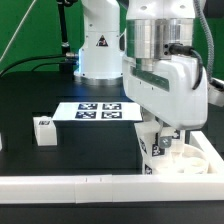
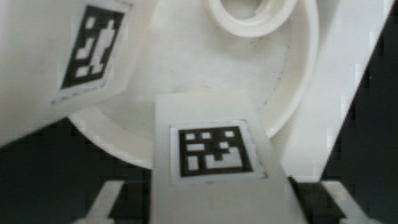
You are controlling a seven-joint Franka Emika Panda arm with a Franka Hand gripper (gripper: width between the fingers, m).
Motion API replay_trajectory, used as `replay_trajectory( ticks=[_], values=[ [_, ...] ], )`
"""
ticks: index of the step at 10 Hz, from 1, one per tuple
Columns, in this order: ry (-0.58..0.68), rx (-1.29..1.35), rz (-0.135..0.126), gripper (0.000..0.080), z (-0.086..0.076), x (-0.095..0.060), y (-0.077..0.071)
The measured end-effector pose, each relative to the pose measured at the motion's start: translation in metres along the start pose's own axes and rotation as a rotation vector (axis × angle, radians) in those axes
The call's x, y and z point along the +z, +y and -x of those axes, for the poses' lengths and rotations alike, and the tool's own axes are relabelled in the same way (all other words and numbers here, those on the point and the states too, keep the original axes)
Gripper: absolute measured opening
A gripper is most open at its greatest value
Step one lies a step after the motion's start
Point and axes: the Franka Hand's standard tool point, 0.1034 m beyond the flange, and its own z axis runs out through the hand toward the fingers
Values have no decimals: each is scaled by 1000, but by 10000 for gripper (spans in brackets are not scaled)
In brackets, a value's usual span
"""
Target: Assemble stool
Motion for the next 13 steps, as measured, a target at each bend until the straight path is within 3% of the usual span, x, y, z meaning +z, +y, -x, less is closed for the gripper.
replay_trajectory(
  ticks=[2,3,4,5,6,8,9,13],
  values=[
    [11,37,3,340,0,-1,2],
    [11,35,4,384,0,0,2],
    [11,33,4,576,0,0,2],
    [10,15,1,576,-1,-2,2],
    [0,-33,-14,629,-7,-15,2],
    [-9,-86,-41,645,-28,-40,3],
    [-9,-84,-50,645,-36,-43,1],
    [-10,-92,-44,649,-31,-39,3]
  ],
)
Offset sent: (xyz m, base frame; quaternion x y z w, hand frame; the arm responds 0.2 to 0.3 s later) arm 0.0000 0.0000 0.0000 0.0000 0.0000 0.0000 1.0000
